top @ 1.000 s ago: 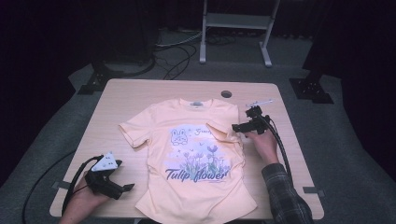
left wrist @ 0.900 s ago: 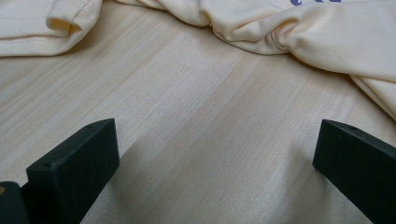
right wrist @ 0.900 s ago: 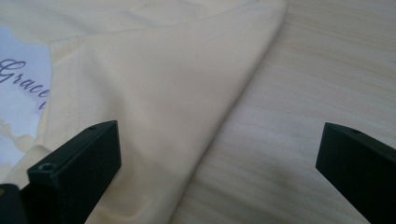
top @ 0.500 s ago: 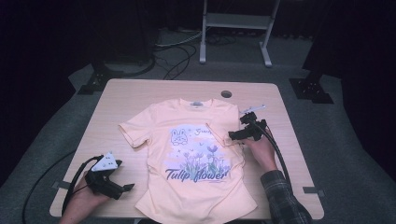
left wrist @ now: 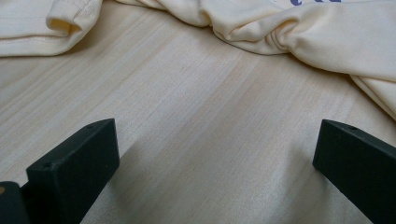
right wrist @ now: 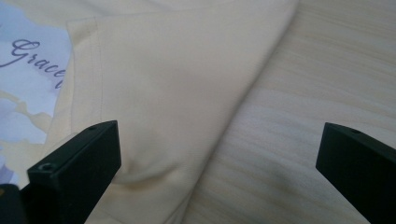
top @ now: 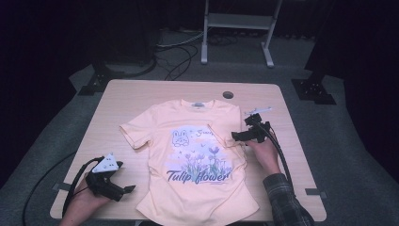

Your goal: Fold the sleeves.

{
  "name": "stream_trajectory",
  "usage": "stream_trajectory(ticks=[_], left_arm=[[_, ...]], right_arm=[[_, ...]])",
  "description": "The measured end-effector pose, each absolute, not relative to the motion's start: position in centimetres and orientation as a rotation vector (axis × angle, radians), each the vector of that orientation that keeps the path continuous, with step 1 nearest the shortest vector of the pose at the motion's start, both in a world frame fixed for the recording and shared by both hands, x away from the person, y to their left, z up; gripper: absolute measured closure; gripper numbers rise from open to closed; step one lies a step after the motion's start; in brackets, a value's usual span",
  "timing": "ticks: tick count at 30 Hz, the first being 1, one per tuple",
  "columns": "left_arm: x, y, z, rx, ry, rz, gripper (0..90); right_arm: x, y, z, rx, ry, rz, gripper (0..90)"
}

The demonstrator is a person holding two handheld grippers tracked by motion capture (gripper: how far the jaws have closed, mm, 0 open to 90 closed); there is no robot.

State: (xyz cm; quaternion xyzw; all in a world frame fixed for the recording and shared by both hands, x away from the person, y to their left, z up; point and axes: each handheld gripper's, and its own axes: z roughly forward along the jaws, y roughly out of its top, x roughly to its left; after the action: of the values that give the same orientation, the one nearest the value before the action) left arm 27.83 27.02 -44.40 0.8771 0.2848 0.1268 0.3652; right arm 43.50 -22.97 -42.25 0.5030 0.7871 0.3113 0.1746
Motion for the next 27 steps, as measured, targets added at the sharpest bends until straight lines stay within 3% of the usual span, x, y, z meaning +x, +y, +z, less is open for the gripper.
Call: stream_trajectory(ticks=[27], left_arm=[[27.9, 27.1, -44.4, 2.254, 0.740, 0.327, 0.0]], right_arm=[[37.5, -27.9, -40.9, 1.416, 2.120, 0.964, 0.0]])
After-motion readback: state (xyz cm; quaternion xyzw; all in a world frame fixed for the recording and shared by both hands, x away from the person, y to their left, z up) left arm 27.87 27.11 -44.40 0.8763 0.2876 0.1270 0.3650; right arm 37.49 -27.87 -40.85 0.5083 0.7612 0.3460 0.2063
